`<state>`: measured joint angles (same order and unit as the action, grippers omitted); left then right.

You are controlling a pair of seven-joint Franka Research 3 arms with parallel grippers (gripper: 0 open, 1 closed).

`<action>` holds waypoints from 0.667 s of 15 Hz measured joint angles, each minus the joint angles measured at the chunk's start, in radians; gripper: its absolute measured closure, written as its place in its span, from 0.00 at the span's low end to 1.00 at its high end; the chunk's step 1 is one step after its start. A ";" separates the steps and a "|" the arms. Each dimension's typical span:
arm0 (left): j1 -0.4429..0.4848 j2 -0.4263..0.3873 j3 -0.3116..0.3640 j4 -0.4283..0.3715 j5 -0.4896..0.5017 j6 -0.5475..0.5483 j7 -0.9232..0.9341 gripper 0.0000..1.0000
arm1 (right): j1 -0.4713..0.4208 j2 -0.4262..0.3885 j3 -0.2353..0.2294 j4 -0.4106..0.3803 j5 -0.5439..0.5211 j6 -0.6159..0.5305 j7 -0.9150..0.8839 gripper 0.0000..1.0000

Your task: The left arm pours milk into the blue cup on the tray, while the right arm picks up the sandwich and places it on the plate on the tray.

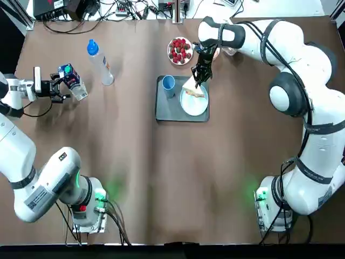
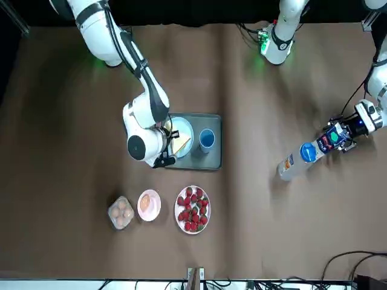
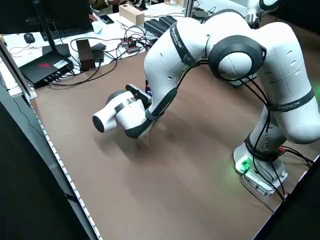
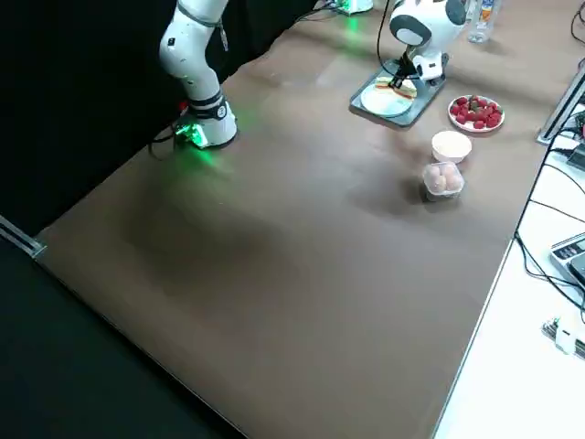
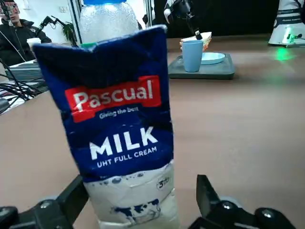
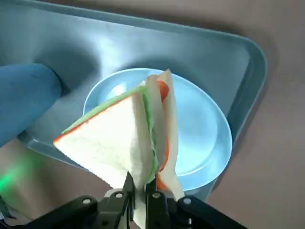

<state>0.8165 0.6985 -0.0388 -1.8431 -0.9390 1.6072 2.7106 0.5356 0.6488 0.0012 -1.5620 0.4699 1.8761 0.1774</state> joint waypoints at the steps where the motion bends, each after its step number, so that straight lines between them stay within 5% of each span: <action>1: 0.000 0.000 -0.007 0.000 0.000 0.010 0.000 0.00 | 0.000 0.002 -0.002 0.000 0.000 0.000 0.000 0.85; 10: -0.003 0.000 -0.058 -0.045 -0.035 0.105 -0.001 0.00 | -0.008 0.007 -0.019 0.010 0.001 -0.003 0.000 0.24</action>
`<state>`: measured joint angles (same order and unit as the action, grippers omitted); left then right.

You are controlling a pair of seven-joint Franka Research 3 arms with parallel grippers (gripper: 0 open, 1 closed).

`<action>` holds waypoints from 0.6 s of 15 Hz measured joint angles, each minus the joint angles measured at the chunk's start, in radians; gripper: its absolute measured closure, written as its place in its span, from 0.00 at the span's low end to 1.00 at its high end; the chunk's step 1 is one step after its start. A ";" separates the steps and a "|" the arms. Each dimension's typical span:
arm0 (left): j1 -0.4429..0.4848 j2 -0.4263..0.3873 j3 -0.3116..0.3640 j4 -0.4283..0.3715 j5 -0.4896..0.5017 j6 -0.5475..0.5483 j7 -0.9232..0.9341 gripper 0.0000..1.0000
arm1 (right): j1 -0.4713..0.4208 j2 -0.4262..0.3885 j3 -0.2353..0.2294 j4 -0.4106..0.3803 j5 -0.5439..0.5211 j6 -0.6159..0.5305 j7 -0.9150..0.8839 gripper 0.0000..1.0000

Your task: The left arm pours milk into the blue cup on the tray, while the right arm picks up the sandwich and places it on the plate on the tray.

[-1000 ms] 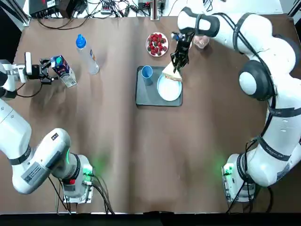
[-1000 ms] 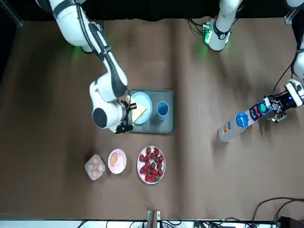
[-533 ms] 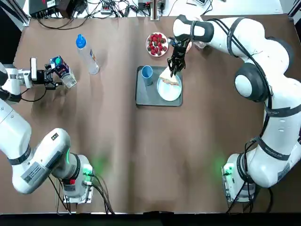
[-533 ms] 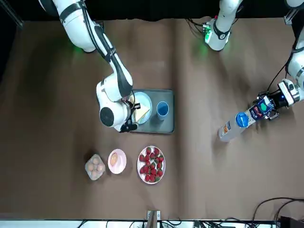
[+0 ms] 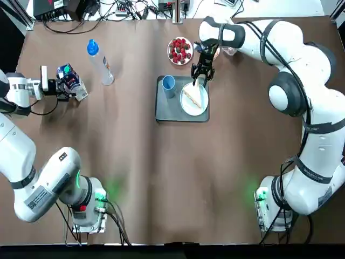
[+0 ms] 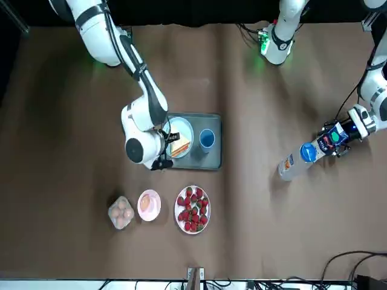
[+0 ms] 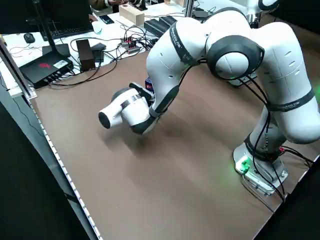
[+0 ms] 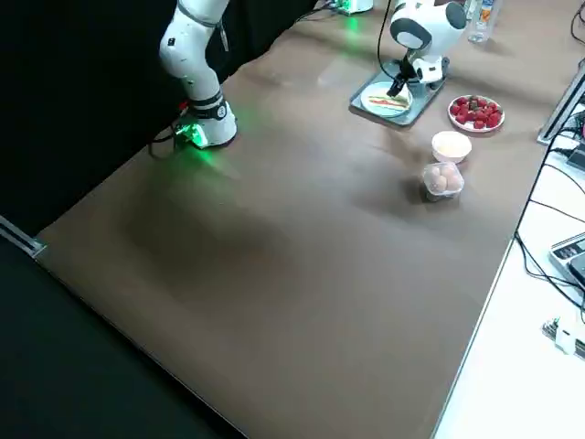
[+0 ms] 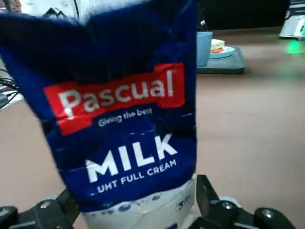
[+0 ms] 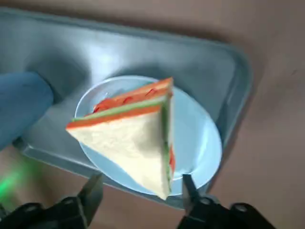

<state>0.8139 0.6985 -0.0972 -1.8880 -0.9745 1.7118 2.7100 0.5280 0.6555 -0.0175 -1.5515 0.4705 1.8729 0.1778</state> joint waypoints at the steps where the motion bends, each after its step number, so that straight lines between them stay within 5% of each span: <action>1: 0.000 0.000 -0.005 -0.010 -0.018 0.013 0.000 0.00 | -0.013 -0.006 -0.006 0.007 0.000 -0.013 0.000 0.18; 5: -0.001 0.000 -0.029 -0.030 -0.101 0.043 0.000 0.04 | -0.118 -0.078 -0.023 0.048 -0.022 -0.120 -0.003 0.18; 9: -0.001 0.000 -0.045 -0.033 -0.137 0.054 -0.004 0.41 | -0.270 -0.173 -0.030 0.072 -0.026 -0.149 -0.006 0.13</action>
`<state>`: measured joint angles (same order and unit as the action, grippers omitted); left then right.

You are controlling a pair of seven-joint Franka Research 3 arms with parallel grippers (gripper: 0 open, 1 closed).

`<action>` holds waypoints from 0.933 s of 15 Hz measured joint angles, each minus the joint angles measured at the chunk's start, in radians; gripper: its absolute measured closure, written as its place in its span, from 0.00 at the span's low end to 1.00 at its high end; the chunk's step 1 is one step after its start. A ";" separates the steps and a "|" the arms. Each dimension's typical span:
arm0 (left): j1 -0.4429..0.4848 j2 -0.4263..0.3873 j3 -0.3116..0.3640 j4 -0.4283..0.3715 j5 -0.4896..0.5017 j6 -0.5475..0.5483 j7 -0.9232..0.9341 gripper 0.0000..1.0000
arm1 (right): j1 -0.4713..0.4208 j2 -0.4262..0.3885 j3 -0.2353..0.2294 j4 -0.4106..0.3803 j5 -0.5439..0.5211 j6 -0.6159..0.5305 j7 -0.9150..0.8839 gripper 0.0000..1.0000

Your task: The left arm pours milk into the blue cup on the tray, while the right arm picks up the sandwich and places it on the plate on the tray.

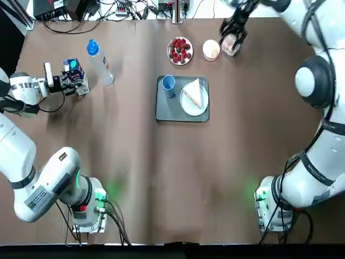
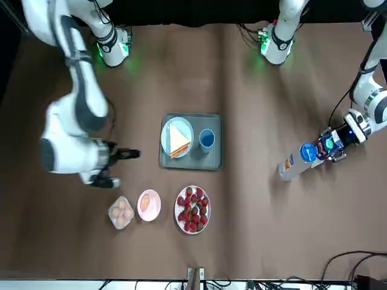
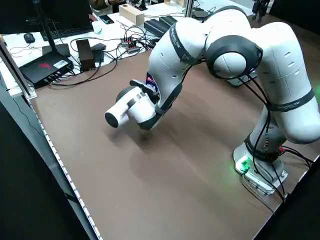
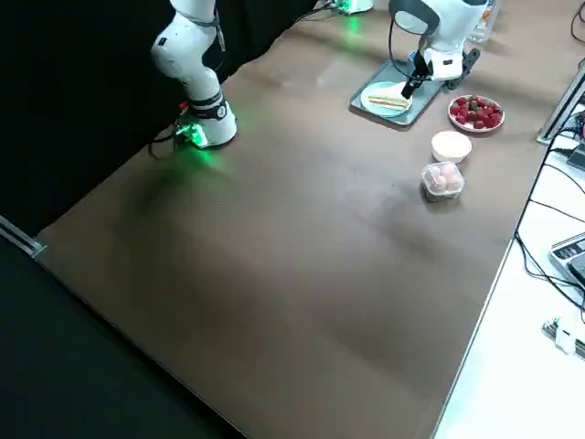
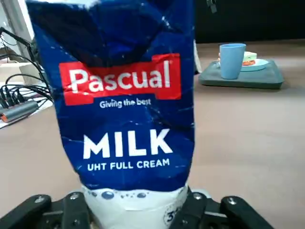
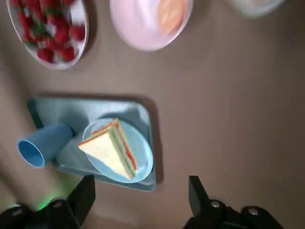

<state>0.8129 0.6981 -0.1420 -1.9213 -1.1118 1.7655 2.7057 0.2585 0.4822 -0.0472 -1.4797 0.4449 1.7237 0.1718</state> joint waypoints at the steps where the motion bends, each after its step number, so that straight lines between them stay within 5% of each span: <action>1: 0.000 -0.001 -0.007 0.000 -0.007 0.002 -0.002 0.44 | -0.036 -0.022 -0.001 0.003 -0.002 -0.014 -0.002 0.10; 4: -0.005 -0.030 -0.037 0.002 -0.010 0.022 -0.046 0.51 | -0.147 -0.126 -0.001 0.007 -0.152 -0.100 -0.027 0.06; 8: -0.038 -0.092 -0.040 0.023 0.015 0.023 -0.091 0.52 | -0.180 -0.247 -0.001 0.009 -0.217 -0.153 -0.105 0.01; 14: -0.079 -0.320 -0.055 0.081 0.209 -0.029 -0.342 0.52 | -0.182 -0.306 0.006 0.007 -0.313 -0.193 -0.107 0.01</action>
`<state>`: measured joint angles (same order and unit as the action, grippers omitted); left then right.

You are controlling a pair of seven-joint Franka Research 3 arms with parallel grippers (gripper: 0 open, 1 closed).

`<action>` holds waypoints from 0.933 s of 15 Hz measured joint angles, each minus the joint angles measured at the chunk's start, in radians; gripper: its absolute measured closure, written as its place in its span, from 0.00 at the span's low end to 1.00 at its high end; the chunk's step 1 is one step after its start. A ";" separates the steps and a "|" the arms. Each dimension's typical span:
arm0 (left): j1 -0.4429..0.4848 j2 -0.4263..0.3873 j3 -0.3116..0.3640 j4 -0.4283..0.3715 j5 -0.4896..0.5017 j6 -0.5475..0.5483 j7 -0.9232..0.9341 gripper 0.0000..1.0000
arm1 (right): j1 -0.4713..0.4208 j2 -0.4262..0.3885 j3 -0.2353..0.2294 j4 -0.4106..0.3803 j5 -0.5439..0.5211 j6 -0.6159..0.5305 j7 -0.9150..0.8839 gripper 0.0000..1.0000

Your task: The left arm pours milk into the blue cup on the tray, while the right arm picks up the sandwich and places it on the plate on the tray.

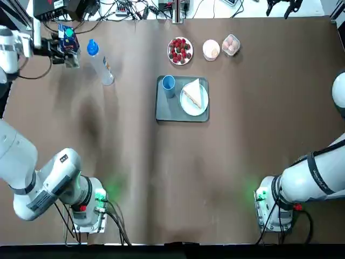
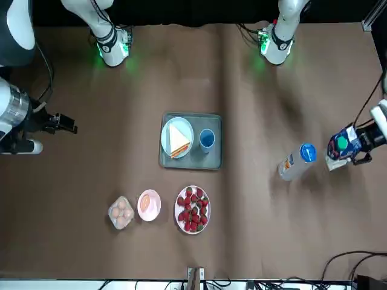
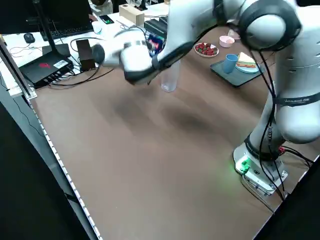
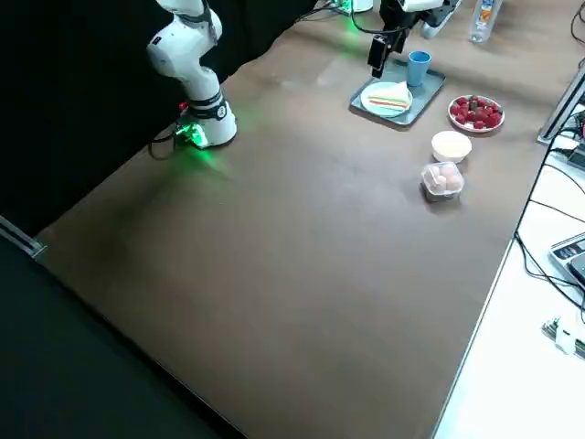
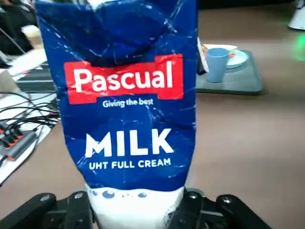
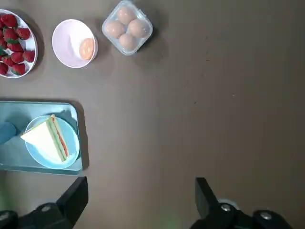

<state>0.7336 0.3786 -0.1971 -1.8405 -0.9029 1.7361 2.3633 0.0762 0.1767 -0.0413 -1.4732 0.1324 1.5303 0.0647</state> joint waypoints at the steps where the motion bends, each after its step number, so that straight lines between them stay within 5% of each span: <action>1: 0.000 -0.043 -0.002 0.000 0.033 -0.023 -0.040 0.52 | -0.004 -0.006 -0.001 0.000 -0.002 0.001 0.000 0.01; 4: -0.002 -0.156 -0.062 0.002 0.131 -0.045 -0.135 0.51 | -0.012 -0.052 -0.001 0.001 -0.018 0.001 -0.001 0.00; 10: -0.058 -0.291 -0.306 0.025 0.401 -0.021 -0.544 0.51 | -0.013 -0.119 0.002 -0.011 -0.025 -0.005 -0.002 0.00; 14: -0.074 -0.343 -0.537 0.002 0.570 0.056 -0.850 0.51 | -0.026 -0.216 -0.006 -0.143 -0.043 0.104 -0.002 0.00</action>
<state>0.6594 0.0358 -0.7340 -1.8386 -0.3330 1.7922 1.5133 0.0500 -0.0391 -0.0473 -1.6157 0.0895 1.6342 0.0623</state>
